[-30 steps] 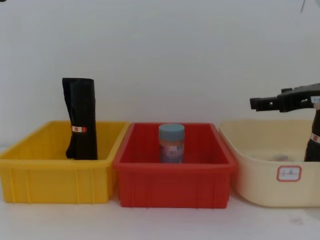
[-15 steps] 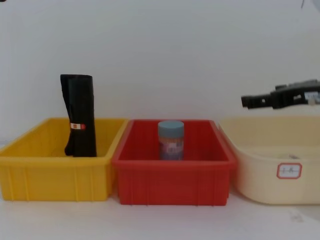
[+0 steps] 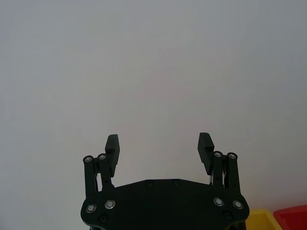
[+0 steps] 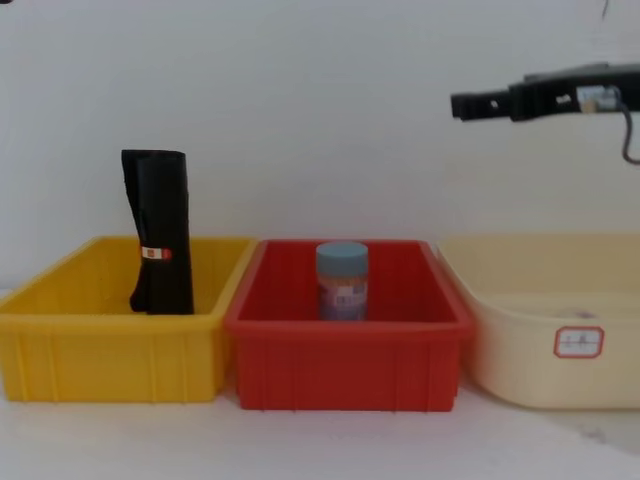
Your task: Pick up the garbage bag with the one hand and transfer it to the other hand.
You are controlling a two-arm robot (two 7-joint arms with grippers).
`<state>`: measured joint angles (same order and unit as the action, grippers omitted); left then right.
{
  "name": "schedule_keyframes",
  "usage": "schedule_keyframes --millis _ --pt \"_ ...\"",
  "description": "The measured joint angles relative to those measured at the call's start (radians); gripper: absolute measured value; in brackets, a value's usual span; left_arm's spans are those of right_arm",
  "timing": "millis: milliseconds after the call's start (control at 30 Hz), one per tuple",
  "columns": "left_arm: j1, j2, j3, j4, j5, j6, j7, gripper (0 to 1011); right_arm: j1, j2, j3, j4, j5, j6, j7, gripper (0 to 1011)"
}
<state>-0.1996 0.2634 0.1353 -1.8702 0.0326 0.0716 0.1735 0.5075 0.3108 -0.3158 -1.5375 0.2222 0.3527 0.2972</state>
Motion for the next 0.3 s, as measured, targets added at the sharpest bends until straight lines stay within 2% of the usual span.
schedule_keyframes --millis 300 --pt "0.000 0.000 0.000 0.000 0.000 0.000 0.000 1001 -0.020 -0.030 -0.014 -0.071 -0.014 0.010 -0.028 999"
